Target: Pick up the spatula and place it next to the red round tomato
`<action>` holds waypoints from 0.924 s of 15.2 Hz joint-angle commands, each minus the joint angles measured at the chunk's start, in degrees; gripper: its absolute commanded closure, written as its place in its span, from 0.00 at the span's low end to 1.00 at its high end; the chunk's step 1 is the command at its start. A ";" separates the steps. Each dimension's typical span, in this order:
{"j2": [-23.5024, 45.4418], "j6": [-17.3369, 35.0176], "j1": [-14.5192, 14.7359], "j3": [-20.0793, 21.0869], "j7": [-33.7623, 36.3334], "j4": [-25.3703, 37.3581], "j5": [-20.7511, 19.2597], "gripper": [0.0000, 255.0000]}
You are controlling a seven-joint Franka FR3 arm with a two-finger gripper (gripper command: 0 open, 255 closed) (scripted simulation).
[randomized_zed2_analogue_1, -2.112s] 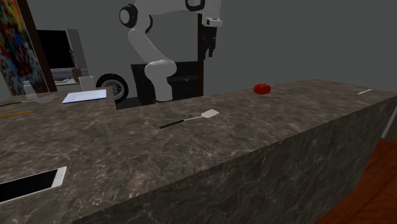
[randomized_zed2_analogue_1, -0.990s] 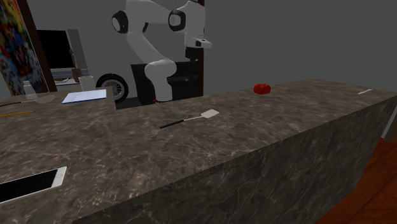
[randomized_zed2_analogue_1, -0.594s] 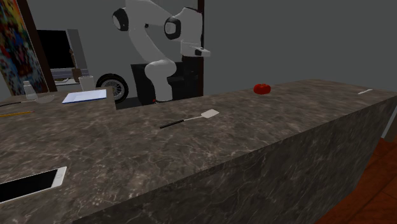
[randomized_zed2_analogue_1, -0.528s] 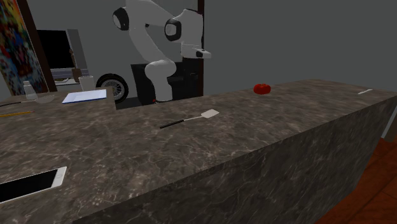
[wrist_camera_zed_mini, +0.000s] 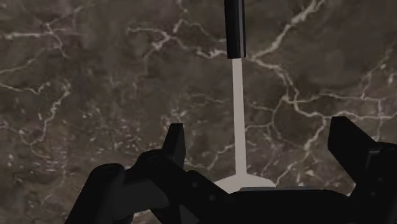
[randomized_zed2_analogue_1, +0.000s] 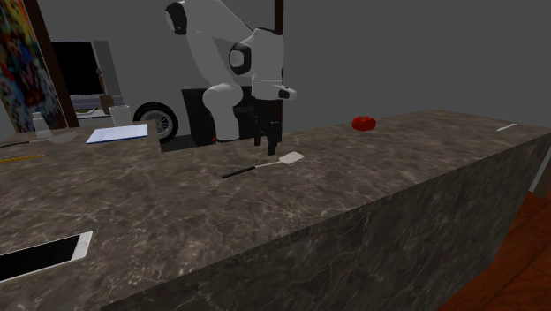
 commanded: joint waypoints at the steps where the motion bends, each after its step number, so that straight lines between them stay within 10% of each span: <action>1: 2.00 2.41 0.71 -1.43 -1.54 -0.20 0.41 0.00; 14: 5.71 7.86 1.62 -3.71 -2.65 -2.17 1.41 0.00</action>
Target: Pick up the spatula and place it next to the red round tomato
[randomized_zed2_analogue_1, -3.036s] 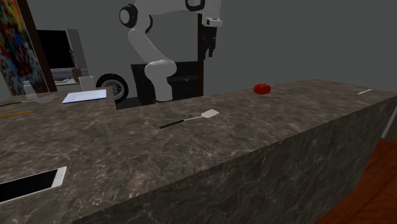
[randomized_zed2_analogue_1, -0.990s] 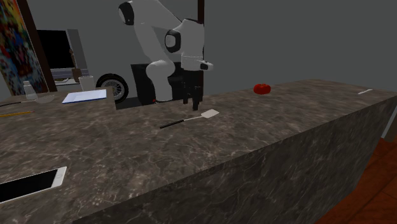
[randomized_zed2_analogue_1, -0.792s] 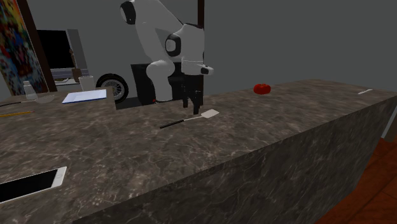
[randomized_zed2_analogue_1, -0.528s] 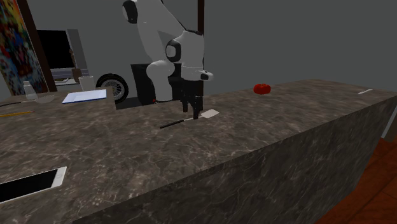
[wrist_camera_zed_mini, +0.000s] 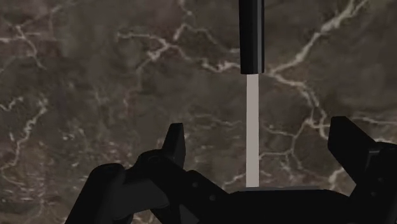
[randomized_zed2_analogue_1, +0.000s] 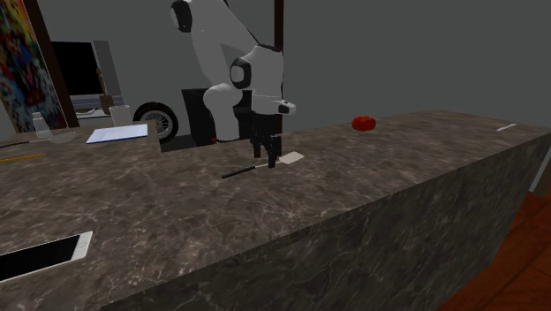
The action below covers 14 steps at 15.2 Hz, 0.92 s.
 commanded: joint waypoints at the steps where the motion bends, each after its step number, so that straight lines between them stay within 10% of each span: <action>1: 0.00 0.00 0.00 0.00 0.00 0.00 0.00 1.00; 14: -2.77 -3.95 -0.75 1.53 0.72 1.39 -0.87 1.00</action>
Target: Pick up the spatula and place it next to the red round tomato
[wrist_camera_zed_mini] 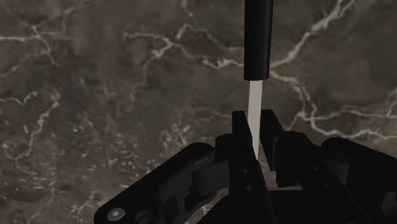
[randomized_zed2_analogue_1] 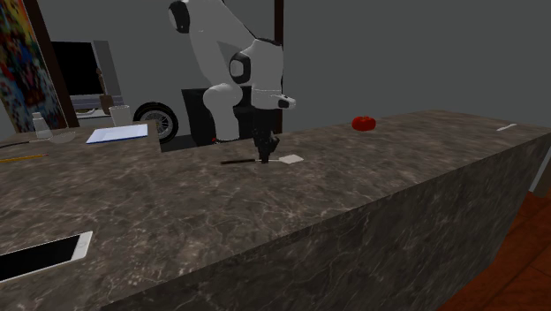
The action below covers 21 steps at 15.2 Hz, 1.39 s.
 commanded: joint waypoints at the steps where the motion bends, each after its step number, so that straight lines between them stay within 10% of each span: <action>1: -1.24 -2.05 -0.27 0.77 0.29 0.87 -0.25 1.00; 21: -9.21 -19.64 -1.51 7.04 0.79 10.75 0.06 1.00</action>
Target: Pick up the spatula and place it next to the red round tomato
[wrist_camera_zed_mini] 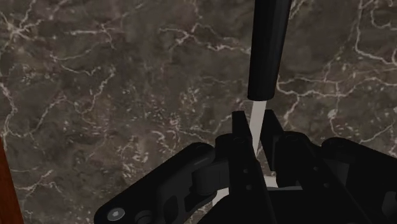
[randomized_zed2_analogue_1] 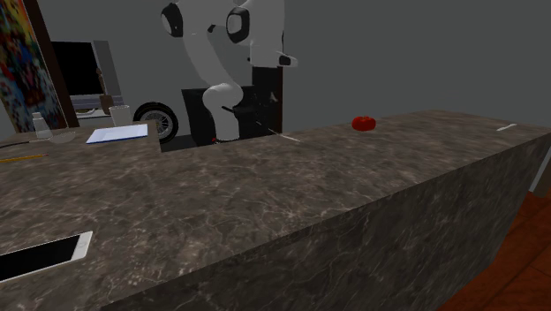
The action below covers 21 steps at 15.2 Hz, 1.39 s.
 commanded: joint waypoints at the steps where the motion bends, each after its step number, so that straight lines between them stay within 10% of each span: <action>1: -0.43 -1.37 -0.07 0.37 -0.14 0.93 0.09 1.00; 21: 3.18 -1.22 11.68 21.12 26.72 -0.90 11.22 1.00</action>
